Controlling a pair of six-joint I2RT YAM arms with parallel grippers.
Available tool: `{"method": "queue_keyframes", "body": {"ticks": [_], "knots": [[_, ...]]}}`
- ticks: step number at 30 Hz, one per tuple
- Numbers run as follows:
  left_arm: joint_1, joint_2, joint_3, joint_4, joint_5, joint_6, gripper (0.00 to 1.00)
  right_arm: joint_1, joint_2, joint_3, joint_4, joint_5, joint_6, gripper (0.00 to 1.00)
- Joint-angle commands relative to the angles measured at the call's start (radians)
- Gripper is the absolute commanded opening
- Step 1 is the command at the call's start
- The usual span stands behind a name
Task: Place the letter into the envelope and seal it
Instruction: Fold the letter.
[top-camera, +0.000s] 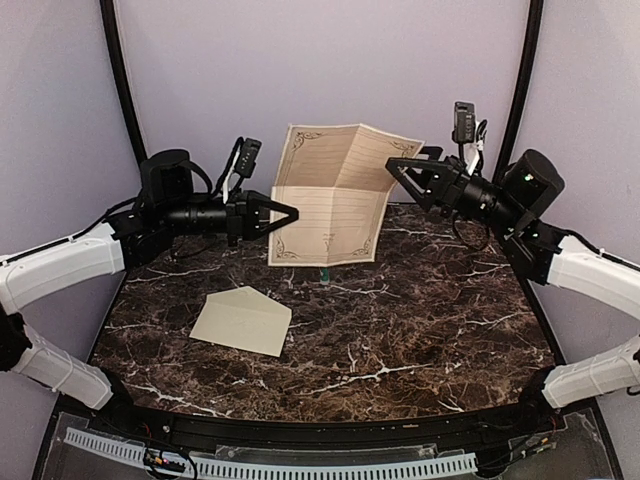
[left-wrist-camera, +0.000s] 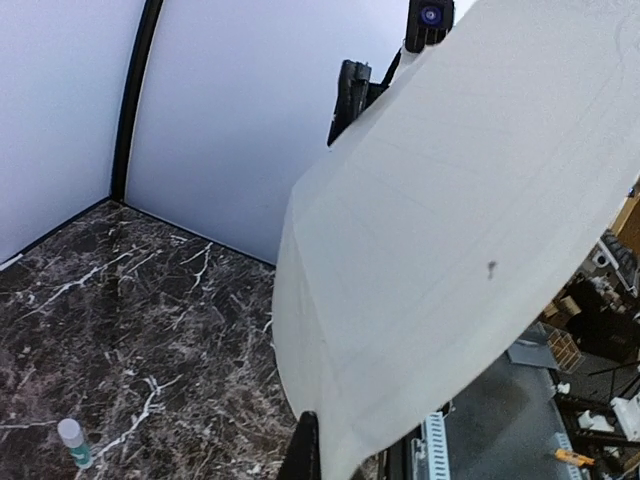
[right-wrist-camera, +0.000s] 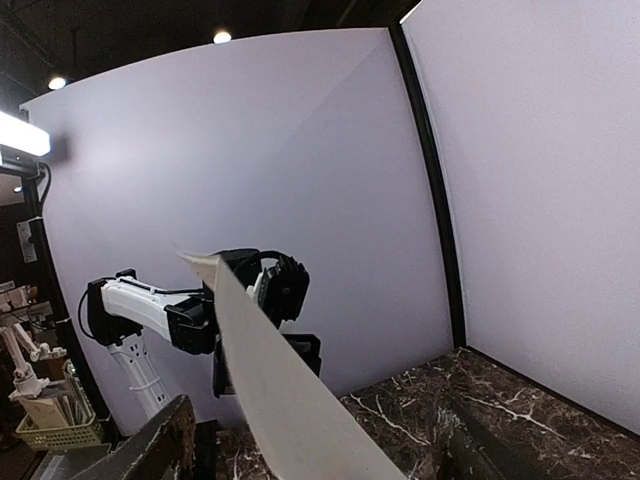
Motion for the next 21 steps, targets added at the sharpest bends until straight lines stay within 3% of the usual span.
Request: {"method": "queue_keyframes", "body": {"ticks": [1, 4, 8, 12, 21], "knots": [[0.001, -0.016, 0.117, -0.333, -0.042, 0.252, 0.00, -0.052, -0.081, -0.010, -0.119, 0.081, -0.054, 0.83], [0.001, -0.006, 0.134, -0.445, -0.087, 0.375, 0.00, -0.091, -0.133, 0.000, -0.224, 0.131, -0.090, 0.91], [0.000, -0.004, 0.095, -0.435, -0.108, 0.417, 0.00, -0.126, -0.181, 0.035, -0.351, 0.203, -0.132, 0.98], [0.001, -0.017, 0.054, -0.420, -0.076, 0.417, 0.00, -0.131, -0.161, 0.118, -0.505, 0.211, -0.197, 0.99], [0.000, -0.040, 0.034, -0.407, 0.007, 0.398, 0.00, -0.107, -0.007, 0.247, -0.725, 0.046, -0.286, 0.97]]}}
